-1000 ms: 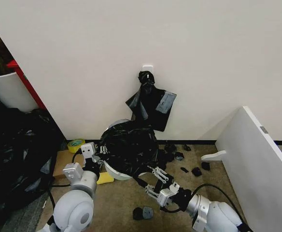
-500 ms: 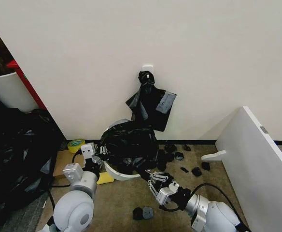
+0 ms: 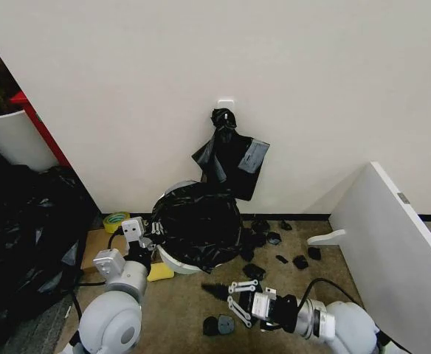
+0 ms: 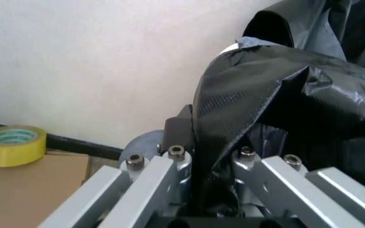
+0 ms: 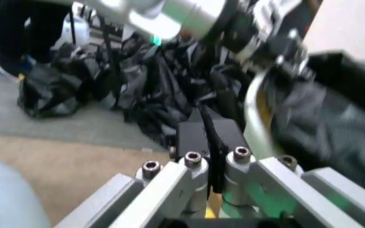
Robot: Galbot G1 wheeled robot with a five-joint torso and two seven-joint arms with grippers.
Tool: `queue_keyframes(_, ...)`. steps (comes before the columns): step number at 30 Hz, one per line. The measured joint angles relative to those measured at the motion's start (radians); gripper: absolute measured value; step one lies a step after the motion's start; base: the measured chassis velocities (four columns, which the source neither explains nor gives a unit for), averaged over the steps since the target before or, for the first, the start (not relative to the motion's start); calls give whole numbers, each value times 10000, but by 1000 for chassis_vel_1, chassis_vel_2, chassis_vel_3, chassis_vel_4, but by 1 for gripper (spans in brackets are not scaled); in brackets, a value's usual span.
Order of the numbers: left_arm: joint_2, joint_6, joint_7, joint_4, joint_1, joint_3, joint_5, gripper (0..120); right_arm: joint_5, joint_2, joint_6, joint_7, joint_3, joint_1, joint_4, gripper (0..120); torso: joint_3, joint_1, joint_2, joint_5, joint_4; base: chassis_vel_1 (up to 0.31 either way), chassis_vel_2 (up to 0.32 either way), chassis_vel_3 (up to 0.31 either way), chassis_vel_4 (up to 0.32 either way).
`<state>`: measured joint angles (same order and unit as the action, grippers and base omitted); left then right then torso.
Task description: Place the garbage bag over the trash bin.
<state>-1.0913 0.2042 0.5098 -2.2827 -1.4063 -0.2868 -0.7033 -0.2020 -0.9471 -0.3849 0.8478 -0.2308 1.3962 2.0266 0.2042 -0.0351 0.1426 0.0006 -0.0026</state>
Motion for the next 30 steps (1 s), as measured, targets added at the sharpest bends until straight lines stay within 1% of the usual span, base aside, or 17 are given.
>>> queue_keyframes(2,5,0,0,-5,-4,-29,-4,4,248,-78,-159,-141,1,-6,-76,0,0,0,0,0,0,0,0,0,0)
queue_keyframes(5,22,0,4,-1,13,-115,-54,4,1254,-308,-809,-1167,53,55,-115,0,0,0,0,0,0,0,0,0,0)
queue_keyframes(7,24,-1,5,43,30,-138,-70,4,2267,-522,-1461,-1933,47,122,-89,0,0,0,0,0,0,0,0,0,0)
queue_keyframes(8,24,-1,5,43,30,-138,-70,4,2267,-522,-1461,-1933,47,122,-89,0,0,0,0,0,0,0,0,0,0)
queue_keyframes(9,23,-1,5,61,33,-137,-72,4,2644,-603,-1702,-2178,26,166,-42,0,0,0,0,0,0,0,0,0,0)
queue_keyframes(12,11,-2,6,123,44,-117,-71,4,3691,-829,-2326,-2784,-103,321,174,11,0,0,0,-1,-1,0,0,0,0)
queue_keyframes(13,4,-1,7,142,54,-100,-70,4,4119,-907,-2488,-3048,-177,358,264,18,0,0,0,-1,0,0,0,0,0)
queue_keyframes(14,4,-1,7,142,54,-100,-70,4,4119,-907,-2488,-3048,-177,358,264,18,0,0,0,-1,0,0,0,0,0)
queue_keyframes(15,0,-2,7,152,66,-87,-67,4,4554,-982,-2583,-3318,-267,384,342,21,0,0,0,-2,0,0,0,0,0)
queue_keyframes(18,-3,-2,7,154,76,-58,-58,4,5766,-1117,-2621,-4163,-400,429,432,34,0,0,0,-2,0,0,0,0,0)
queue_keyframes(20,-2,-1,9,149,74,-55,-54,4,6253,-1181,-2545,-4627,-388,459,426,43,0,0,0,-2,0,0,0,0,0)
queue_keyframes(21,-2,-1,9,149,74,-55,-54,4,6253,-1181,-2545,-4627,-388,459,426,43,0,0,0,-2,0,0,0,0,0)
queue_keyframes(24,0,-1,11,116,68,-55,-53,4,6792,-1295,-2443,-4870,-339,466,372,54,0,0,0,-1,-1,0,0,0,0)
queue_keyframes(26,-3,0,10,84,61,-48,-53,4,7072,-1397,-2431,-4862,-312,410,307,65,0,0,0,0,0,0,0,0,0)
queue_keyframes(27,-5,0,11,72,56,-46,-52,4,7121,-1422,-2422,-4836,-292,391,283,68,0,0,0,-1,0,0,0,0,0)
queue_keyframes(28,-5,0,11,72,56,-46,-52,4,7121,-1422,-2422,-4836,-292,391,283,68,0,0,0,-1,0,0,0,0,0)
queue_keyframes(30,-6,1,12,47,44,-45,-52,4,7155,-1440,-2394,-4775,-268,374,243,77,0,0,0,0,0,0,0,0,0)
